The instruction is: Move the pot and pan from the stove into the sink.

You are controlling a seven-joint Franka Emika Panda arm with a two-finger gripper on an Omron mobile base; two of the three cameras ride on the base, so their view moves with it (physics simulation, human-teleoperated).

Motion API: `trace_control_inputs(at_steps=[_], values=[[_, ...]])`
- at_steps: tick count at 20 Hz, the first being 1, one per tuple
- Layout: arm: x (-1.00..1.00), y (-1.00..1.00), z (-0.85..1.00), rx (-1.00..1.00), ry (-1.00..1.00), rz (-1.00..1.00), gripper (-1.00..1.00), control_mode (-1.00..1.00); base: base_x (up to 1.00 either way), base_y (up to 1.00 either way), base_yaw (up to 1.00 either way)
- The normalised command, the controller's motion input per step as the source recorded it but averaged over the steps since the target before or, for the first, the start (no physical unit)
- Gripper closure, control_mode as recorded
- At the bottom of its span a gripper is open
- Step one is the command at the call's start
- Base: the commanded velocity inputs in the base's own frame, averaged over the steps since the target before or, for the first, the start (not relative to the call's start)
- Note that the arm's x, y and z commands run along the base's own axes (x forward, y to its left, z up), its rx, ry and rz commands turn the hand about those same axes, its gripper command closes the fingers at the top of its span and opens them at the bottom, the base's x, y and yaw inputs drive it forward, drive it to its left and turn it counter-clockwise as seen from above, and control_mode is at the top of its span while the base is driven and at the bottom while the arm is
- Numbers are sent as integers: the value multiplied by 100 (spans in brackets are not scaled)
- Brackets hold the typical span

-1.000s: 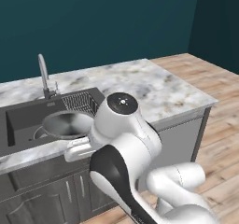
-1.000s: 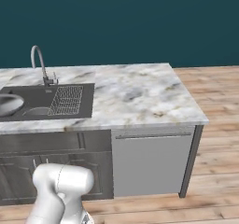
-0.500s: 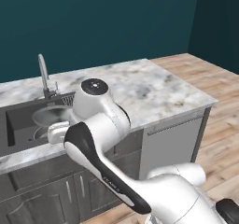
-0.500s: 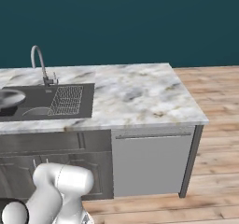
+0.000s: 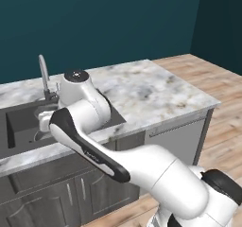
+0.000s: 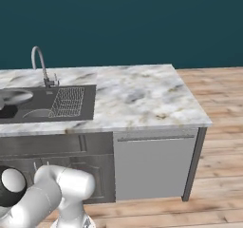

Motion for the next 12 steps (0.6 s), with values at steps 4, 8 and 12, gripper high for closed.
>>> trace_control_inputs(at_steps=[4, 8, 12], values=[[22, 13, -6, 0, 0, -24, 100, -100, 0, 0, 0], [3, 2, -1, 0, 0, -8, 100, -100, 0, 0, 0], [2, 0, 0, 0, 0, -5, 100, -100, 0, 0, 0]])
